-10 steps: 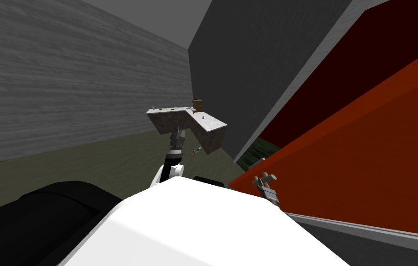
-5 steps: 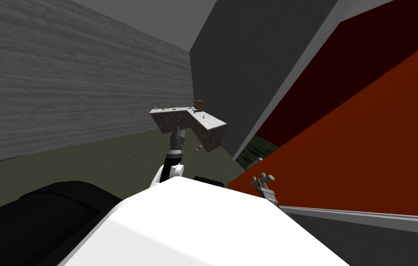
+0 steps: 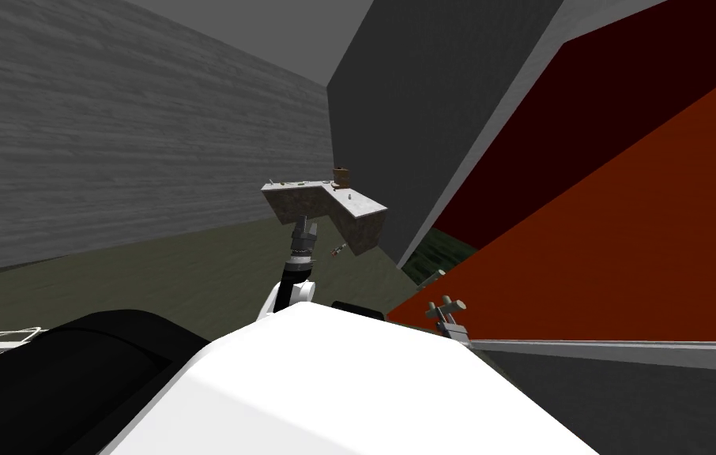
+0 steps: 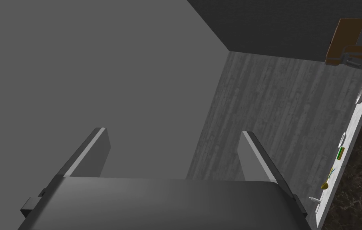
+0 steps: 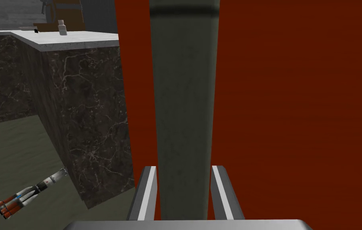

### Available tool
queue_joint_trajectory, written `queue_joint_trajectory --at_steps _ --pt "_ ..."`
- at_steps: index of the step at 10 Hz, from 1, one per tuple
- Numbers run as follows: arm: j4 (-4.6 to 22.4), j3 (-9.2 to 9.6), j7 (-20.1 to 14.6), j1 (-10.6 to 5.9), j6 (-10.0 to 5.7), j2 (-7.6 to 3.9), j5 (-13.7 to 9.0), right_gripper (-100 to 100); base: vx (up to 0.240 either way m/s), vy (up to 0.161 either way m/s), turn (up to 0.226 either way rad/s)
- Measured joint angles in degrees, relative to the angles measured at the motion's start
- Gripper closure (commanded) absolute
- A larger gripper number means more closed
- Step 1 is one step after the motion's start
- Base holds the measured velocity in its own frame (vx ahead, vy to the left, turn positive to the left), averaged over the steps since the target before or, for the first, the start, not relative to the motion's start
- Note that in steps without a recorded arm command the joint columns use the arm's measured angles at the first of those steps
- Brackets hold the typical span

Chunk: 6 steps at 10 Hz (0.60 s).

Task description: Pull the door open

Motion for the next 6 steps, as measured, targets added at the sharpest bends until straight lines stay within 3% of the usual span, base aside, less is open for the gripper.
queue_joint_trajectory --at_steps 3,6 --pt "0.55 1.83 -0.31 0.56 -2.42 -0.32 1.75 100 -0.152 -0.071 0.016" --pt "1.04 2.15 -0.51 0.33 -3.03 -0.37 2.03 100 -0.156 -0.062 0.12"
